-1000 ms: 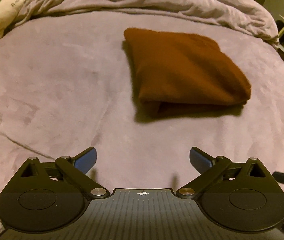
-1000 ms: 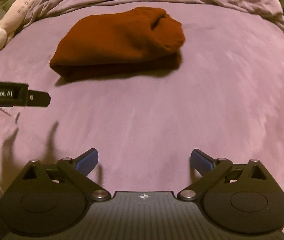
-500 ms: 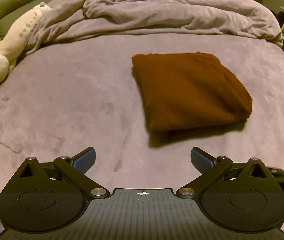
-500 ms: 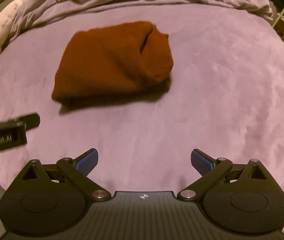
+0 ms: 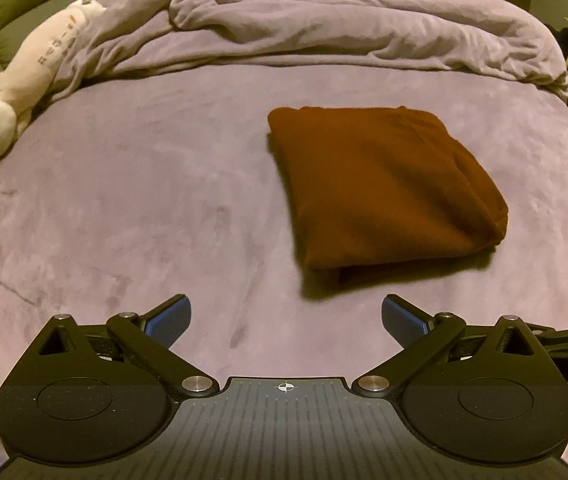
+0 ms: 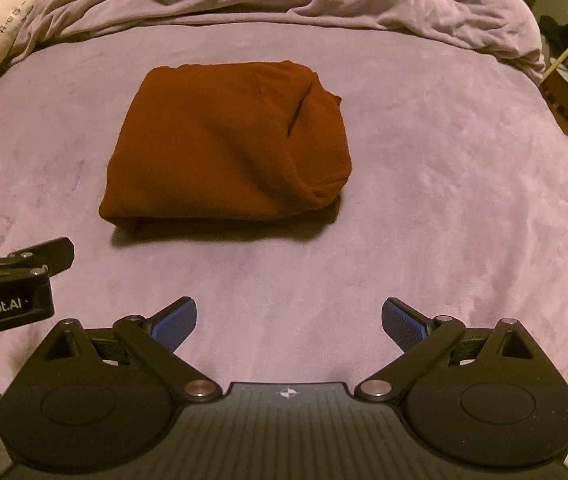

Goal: Fold small clothes

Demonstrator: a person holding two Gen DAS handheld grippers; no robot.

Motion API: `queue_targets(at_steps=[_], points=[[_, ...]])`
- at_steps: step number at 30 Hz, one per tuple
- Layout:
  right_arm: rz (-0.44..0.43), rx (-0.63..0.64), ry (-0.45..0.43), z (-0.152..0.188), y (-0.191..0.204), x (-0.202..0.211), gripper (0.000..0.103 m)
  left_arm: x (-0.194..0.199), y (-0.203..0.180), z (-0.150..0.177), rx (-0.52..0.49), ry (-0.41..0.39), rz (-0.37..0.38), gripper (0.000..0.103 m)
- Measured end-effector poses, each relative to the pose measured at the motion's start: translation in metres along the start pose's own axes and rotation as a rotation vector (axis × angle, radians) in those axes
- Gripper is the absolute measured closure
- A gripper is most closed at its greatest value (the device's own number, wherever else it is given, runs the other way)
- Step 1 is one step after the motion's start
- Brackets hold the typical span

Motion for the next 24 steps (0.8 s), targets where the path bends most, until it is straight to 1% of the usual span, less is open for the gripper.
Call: queue_targets(at_steps=[17,24], points=[[0.001,0.005,-0.013,-0.0007,0.0010,0.0038,0.004,0.0004,-0.0005,0.0005,0.000,0.015,0.019,0.000],[0.004,0.013,-0.014,-0.0012,0.0013,0.0051,0.004,-0.0012,0.0020,0.0010,0.005,0.021,0.014,0.000]])
Point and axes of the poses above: each gripper's, at about its wrist camera, not at the fingertips, and x roughly against the way its jaws point, y to its left, z to its underside, the point moved 6 cm from there along -x, roughly the way its jaws point, and after that the axes turned 9 degrees about x, right-handed, at the moved point
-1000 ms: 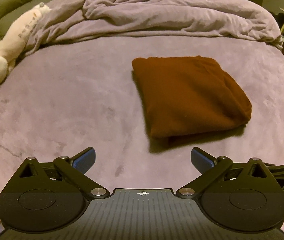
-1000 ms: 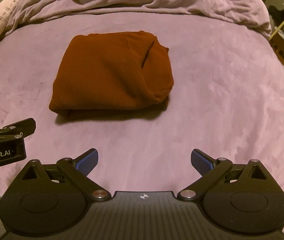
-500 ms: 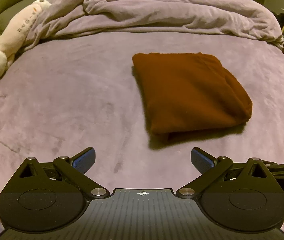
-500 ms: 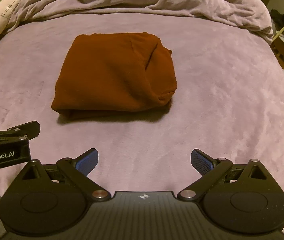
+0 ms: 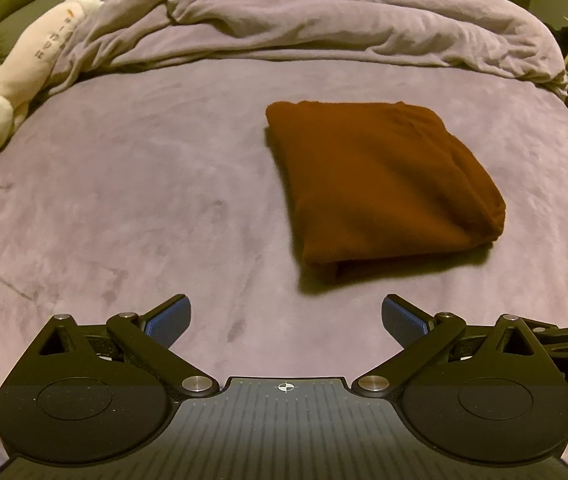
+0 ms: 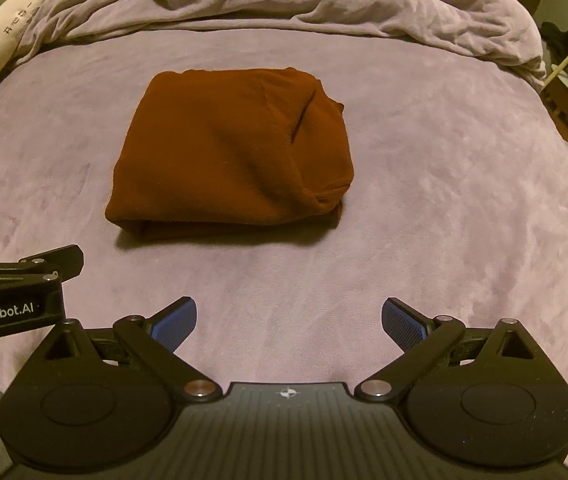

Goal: Fold small clothes

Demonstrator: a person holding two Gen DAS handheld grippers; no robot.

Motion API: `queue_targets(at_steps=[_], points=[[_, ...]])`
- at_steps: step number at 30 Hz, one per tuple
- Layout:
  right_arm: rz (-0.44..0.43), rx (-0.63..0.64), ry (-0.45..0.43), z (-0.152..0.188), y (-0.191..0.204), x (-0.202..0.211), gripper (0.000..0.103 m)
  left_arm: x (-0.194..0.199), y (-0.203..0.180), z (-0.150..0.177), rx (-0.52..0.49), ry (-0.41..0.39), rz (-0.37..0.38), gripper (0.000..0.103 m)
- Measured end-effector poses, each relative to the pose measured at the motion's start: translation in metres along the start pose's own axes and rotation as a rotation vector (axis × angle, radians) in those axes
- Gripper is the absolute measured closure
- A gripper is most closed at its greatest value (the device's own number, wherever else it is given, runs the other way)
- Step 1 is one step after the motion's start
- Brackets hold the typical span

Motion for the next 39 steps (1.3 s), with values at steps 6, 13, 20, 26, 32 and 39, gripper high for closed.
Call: queue_targets(at_steps=[6,13,20,26,32,39], points=[[0.002,-0.006,-0.001,0.0007,-0.0002,0.0000,0.004,-0.0002,0.0002,0.0009,-0.004,0.001,-0.009,0.000],[0.006,-0.003,-0.003,0.0013,0.0008,0.0007,0.004,-0.0010,0.0010,0.0013,-0.006,0.006,-0.013,0.000],[0.012,-0.004,-0.006,0.0023,0.0010,0.0016,0.004,-0.0032,0.0025,0.0030,-0.005,0.017,-0.011,0.000],[0.016,-0.006,-0.002,0.0026,0.0008,0.0015,0.004,-0.0033,0.0030,0.0036,-0.003,0.019,-0.012,0.000],[0.016,-0.008,-0.002,0.0033,-0.0005,0.0015,0.004,-0.0044,0.0035,0.0048,-0.006,0.022,-0.012,0.000],[0.018,-0.011,-0.001,0.0051,-0.0006,0.0019,0.004,-0.0043,0.0024,0.0058,-0.013,0.023,-0.017,0.000]])
Point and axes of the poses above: each gripper's, at about its wrist camera, not at the fingertips, and x roughly against the way its jaws point, y to its left, z to its underside, the point moved 6 cm from there along -x, roughly the way its jaws point, and after that the axes turned 9 degrees about x, right-handed, at the moved point
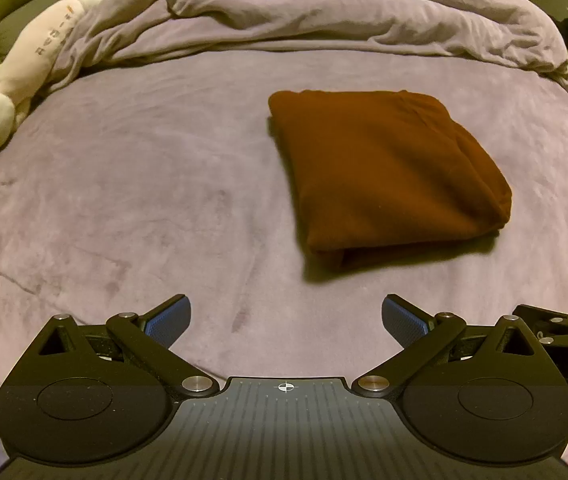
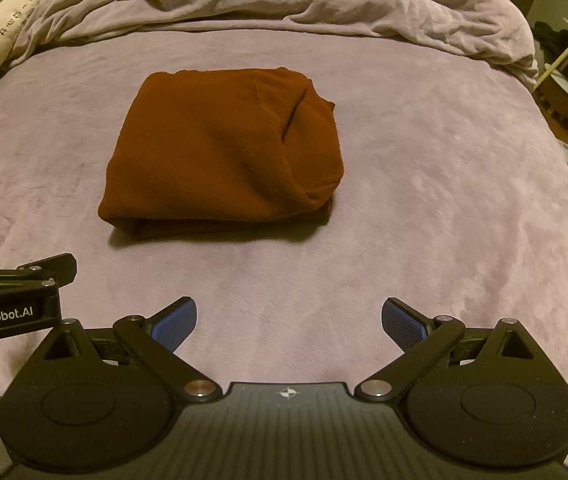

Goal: Fold small clothes

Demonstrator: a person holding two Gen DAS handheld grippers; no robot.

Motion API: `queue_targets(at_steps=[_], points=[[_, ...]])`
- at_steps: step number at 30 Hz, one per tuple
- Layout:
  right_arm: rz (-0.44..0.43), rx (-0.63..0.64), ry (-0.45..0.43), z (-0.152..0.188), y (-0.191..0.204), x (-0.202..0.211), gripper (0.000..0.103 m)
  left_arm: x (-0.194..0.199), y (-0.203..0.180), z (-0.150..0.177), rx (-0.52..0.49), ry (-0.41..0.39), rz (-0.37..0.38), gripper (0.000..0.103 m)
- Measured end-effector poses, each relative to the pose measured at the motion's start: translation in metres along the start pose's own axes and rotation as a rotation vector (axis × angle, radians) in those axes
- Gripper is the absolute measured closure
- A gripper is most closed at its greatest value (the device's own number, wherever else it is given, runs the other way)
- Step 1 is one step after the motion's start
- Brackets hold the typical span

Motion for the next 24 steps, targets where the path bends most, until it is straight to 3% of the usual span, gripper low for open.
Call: queue_targets(at_steps=[24], points=[[0.003,-0.012,-0.002,0.0016,-0.0025,0.0029,0.004,-0.0014,0.0020,0.0008,-0.002,0.009,0.000,0.000]])
Point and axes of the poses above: each gripper's, at about its wrist camera, not at the fingertips, and x roughly against the way its jaws point, y to its left, z to its underside, the point moved 6 cm from there along -x, roughly the way its jaws point, and after that the axes turned 9 degrees about x, right-handed, at the moved point
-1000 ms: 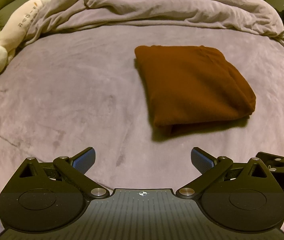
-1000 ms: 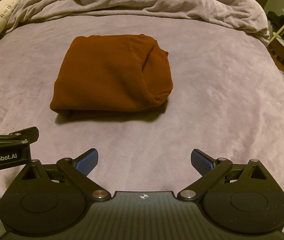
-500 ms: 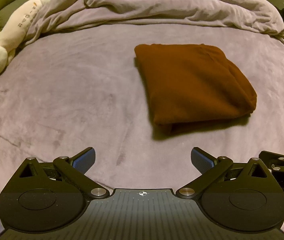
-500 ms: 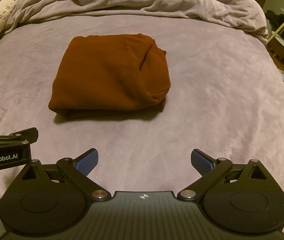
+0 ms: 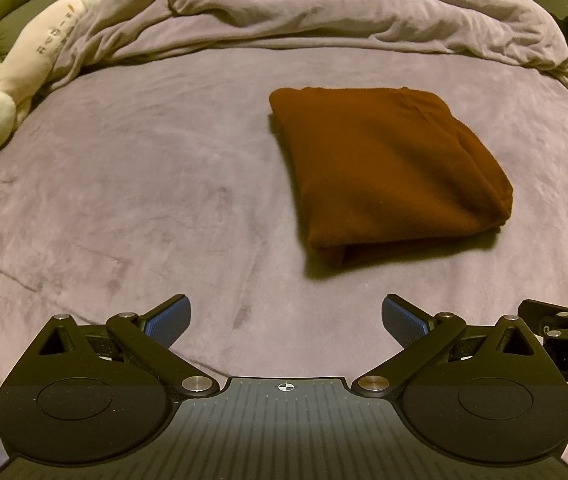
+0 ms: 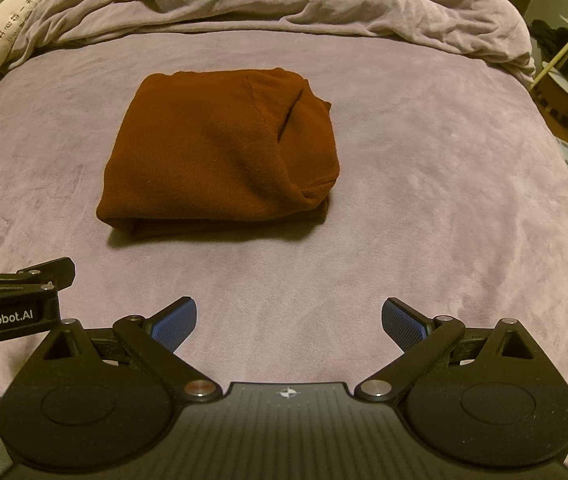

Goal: Fold small clothes

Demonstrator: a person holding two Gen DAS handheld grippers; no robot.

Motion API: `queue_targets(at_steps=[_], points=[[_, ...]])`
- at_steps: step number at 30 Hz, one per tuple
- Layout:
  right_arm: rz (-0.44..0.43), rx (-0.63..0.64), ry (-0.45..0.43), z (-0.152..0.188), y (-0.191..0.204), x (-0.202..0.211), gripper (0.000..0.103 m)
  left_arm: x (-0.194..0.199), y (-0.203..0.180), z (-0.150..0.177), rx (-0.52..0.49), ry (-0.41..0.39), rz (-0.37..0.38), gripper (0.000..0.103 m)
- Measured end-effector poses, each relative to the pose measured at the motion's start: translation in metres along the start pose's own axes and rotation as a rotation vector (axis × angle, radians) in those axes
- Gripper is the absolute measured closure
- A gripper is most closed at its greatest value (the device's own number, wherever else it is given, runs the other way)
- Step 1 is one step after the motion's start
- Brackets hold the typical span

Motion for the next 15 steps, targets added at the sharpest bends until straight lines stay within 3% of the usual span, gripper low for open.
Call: queue_targets(at_steps=[15], points=[[0.005,-0.001,0.000,0.0006,0.0002,0.0005,0.004,-0.0010,0.0026,0.0011,-0.009,0.013,0.000,0.000]])
Point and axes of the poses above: each gripper's, at about its wrist camera, not at the fingertips, and x roughly against the way its jaws point, y to its left, z to its underside, the point moved 6 cm from there along -x, roughly the way its jaws point, and after that the axes turned 9 degrees about x, right-handed, at the moved point
